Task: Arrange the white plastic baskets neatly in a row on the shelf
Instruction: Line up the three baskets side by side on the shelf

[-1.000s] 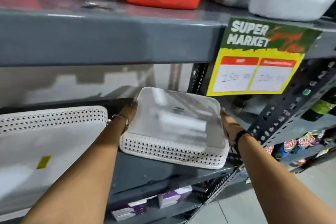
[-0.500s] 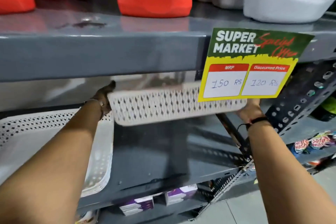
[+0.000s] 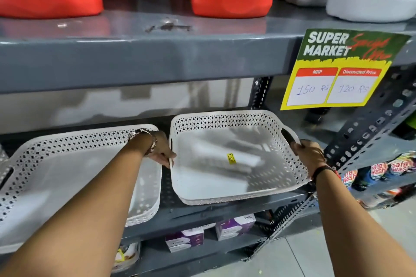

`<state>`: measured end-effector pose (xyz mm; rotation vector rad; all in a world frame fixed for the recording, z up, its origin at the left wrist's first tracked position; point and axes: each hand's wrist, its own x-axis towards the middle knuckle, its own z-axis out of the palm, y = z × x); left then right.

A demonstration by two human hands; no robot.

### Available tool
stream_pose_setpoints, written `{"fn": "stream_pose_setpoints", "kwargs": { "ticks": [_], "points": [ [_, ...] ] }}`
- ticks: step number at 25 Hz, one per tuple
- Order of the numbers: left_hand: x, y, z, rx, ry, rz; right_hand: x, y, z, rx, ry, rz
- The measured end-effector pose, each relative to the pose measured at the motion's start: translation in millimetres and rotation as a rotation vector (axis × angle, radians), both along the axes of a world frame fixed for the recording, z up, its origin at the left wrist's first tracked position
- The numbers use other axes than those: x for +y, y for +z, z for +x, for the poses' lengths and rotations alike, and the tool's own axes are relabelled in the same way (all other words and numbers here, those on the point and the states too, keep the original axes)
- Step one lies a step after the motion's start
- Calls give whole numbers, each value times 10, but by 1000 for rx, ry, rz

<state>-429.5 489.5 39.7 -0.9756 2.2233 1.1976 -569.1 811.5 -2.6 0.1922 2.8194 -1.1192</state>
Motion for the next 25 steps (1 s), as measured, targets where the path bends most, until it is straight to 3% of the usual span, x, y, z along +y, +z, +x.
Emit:
{"fn": "stream_pose_setpoints", "kwargs": {
  "ticks": [4,6,8,10,13,15,20,22,25],
  "points": [
    [46,25,19,-112,-140,-227,21,25,-13,-29,41,45],
    [75,50,47,-74,-90,-270,-88,89,22,-6,50,145],
    [33,113,135,26,-42,-356,-383,149,184,151,80,206],
    [-146,123,321,189,-34,-666,-894,199,483,267,265,121],
    [-646,-28,836,445,131,-1002,-1758,84,986,189,557,-21],
    [-994,-139,1229,438,157,-1093,-2148,-7,1211,78,610,-21],
    [-1896,-389,2124,68,288,-960,-2616,-134,1546,-32,504,32],
    [-2079,-481,2326,42,348,-848,-2687,-169,1626,-5,464,57],
    [-2190,-578,2375,141,380,-669,-2731,-163,1701,55,477,130]
  ]
}}
